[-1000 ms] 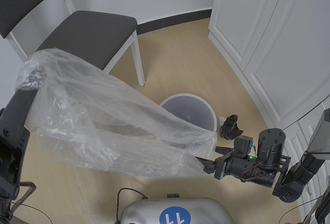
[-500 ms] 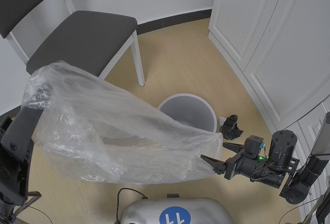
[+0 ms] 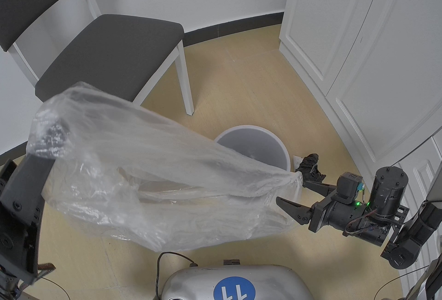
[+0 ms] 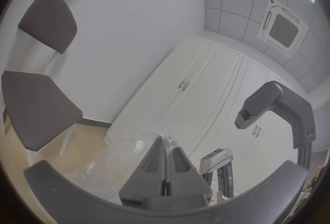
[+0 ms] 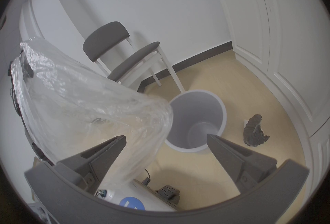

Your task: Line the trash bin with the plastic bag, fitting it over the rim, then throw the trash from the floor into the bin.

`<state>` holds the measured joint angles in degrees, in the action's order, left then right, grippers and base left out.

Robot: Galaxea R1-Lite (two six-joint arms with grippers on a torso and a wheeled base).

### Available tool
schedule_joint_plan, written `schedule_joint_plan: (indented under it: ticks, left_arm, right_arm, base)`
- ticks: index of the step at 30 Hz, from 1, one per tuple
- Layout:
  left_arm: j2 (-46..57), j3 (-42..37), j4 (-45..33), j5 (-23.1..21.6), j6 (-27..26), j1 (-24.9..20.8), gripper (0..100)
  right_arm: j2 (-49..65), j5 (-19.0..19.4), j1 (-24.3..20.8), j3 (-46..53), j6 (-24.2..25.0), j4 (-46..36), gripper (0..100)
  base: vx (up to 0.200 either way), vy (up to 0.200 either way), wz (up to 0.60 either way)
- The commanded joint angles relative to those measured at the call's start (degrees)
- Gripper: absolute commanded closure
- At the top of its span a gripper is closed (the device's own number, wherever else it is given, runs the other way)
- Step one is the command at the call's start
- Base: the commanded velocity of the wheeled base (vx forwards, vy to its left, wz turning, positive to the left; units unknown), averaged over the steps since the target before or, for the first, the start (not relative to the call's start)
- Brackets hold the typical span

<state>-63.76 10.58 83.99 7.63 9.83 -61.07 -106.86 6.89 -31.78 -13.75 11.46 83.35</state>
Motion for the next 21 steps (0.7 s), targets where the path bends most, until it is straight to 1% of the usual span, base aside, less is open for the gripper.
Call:
schedule_joint_plan:
  ticks: [1,4,7,16,21]
  left_arm:
    - [0.48,-1.62,1.00,-1.92,0.02,-0.01,100]
    - [0.48,-2.58,2.32,-3.94,0.02,0.08,100]
    - [0.56,-2.85,3.11,-4.73,0.02,0.08,100]
    - [0.39,-2.85,3.19,-5.08,0.11,0.08,100]
    - [0.56,-2.76,3.19,-5.08,0.11,0.08,100]
  right_arm:
    - [3.33,0.41,-0.12,-0.49,0.93,-0.47,0]
    - [3.59,0.32,-0.56,-0.84,1.72,-0.64,0]
    - [3.06,0.32,-0.47,-0.75,1.72,-0.64,0]
    - [1.75,0.32,-0.56,-0.66,1.72,-0.64,0]
    - [-0.36,0.41,-2.06,-0.58,1.90,-0.47,0]
  base:
    - [0.000,0.000,0.00]
    - [0.000,0.000,0.00]
    - [0.000,0.000,0.00]
    - [0.000,0.000,0.00]
    - [0.000,0.000,0.00]
